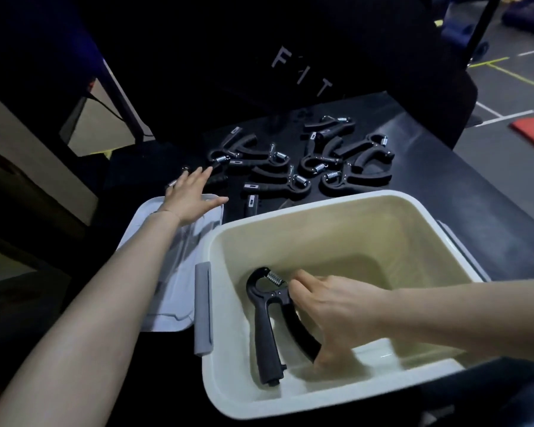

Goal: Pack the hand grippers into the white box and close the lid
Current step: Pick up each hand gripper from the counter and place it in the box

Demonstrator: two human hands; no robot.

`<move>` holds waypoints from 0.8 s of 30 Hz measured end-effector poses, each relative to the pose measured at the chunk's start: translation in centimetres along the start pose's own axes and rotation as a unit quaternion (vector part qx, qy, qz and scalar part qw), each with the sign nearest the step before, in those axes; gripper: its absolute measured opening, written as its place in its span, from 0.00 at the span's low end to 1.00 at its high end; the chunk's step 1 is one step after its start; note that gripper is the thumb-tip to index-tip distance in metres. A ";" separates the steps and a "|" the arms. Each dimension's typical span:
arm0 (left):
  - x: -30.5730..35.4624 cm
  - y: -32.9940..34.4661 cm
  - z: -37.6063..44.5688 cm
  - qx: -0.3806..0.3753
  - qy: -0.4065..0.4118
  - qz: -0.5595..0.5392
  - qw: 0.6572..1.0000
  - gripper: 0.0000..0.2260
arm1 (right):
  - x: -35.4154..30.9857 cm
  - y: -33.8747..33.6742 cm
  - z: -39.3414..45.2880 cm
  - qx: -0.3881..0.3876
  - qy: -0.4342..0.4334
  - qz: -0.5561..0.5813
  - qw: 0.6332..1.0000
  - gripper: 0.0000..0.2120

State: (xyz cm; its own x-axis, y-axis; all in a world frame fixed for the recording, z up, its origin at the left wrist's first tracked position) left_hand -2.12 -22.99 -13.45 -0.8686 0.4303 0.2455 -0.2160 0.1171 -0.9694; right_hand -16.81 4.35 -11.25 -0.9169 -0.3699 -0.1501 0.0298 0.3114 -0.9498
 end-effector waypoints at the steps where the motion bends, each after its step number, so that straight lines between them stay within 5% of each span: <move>1: -0.1 0.3 0.4 -0.005 -0.005 -0.003 1.000 0.36 | 0.0 0.3 0.1 -0.003 -0.001 0.002 1.000 0.39; 24: -2.2 4.0 5.8 0.003 -0.074 -0.016 0.997 0.32 | 0.7 2.7 1.1 0.100 0.015 0.000 0.995 0.45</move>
State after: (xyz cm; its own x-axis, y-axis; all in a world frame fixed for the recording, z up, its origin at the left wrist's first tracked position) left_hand -3.67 -28.64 -17.94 -0.9177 0.2890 0.2726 -0.2468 0.1228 -0.9612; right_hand -16.93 3.98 -14.27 -0.9285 -0.3421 -0.1447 0.1055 0.1306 -0.9858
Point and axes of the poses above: each hand's wrist, its own z-axis towards the middle knuckle, its own y-axis out of the palm, x = y × z, the point moved 3 cm from there along z, towards the middle knuckle, and after that the axes turned 5 degrees about x, right-handed, at the moved point
